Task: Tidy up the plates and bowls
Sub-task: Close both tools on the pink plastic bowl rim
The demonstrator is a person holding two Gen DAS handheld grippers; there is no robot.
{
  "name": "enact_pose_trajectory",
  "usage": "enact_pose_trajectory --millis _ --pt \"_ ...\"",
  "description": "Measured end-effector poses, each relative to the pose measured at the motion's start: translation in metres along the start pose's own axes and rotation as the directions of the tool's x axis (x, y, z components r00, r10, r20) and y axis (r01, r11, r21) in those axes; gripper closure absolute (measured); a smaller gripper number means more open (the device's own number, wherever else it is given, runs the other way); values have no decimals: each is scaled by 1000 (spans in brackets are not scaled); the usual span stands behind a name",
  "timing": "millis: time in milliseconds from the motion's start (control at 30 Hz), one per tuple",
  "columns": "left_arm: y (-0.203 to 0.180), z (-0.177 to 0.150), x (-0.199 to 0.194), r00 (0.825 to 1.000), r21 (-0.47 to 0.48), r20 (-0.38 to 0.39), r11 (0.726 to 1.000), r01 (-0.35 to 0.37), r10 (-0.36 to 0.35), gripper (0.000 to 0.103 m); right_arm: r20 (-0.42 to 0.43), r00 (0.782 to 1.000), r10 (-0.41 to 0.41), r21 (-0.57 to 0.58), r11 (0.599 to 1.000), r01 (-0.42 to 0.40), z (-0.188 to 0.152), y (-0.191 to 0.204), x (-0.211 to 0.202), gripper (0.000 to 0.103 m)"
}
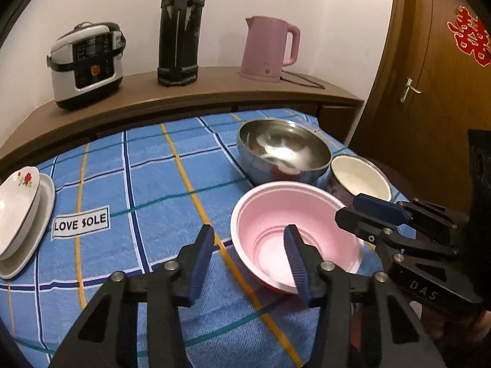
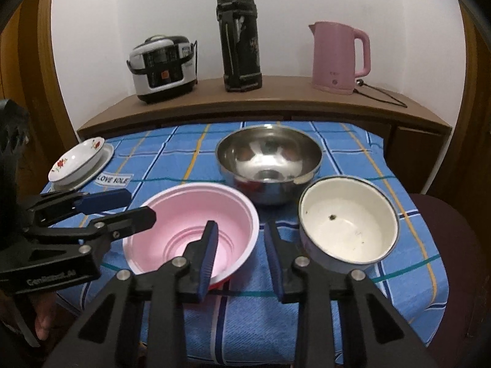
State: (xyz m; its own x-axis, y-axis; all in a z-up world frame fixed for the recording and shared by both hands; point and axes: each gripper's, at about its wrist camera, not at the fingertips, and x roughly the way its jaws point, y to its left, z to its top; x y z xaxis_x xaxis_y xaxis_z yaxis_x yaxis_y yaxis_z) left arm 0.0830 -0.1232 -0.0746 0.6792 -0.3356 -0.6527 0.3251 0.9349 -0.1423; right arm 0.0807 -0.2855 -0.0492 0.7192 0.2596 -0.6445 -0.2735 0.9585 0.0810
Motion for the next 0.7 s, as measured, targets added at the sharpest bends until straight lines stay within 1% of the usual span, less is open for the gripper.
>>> enact_pose_trajectory --millis 67,133,167,200,233,300,400,467,500,567,700 --pt "2 -1 4 1000 -12 -18 1000 13 -13 61 -20 1000 1 2 1000 -1 -2 0 5 78" --pt "4 -3 8 999 -24 -33 1000 16 -17 61 -32 999 6 5 1000 -5 -5 -1 9 83" --pt "5 -4 10 999 -29 -39 1000 13 -14 63 -36 999 10 5 1000 -10 -6 -1 10 85" --pt "5 -5 11 999 -32 -43 999 15 -17 65 -36 999 13 4 1000 -13 -7 0 10 88" --pt "6 -6 11 999 -37 -48 999 23 -24 71 -36 999 19 0 1000 -19 -7 2 10 90" --pt "6 -7 11 998 -48 -50 998 35 -38 72 -33 999 21 -7 1000 -21 -7 5 9 90" --pt "7 -8 9 999 -50 -45 999 19 -21 74 -29 999 24 -10 1000 -25 -7 8 9 90" --pt "12 -9 9 998 -63 -59 998 4 -8 83 -24 999 32 -1 999 -33 -6 9 8 90" --pt "14 -10 10 998 -73 -65 997 1 -6 85 -20 999 40 5 999 -40 -5 8 8 91" --pt "19 -11 10 997 -91 -73 996 4 -11 86 -8 998 57 12 998 -57 -4 9 5 91" --pt "21 -11 7 997 -91 -73 996 -24 18 87 9 998 67 3 998 -67 1 16 2 92"
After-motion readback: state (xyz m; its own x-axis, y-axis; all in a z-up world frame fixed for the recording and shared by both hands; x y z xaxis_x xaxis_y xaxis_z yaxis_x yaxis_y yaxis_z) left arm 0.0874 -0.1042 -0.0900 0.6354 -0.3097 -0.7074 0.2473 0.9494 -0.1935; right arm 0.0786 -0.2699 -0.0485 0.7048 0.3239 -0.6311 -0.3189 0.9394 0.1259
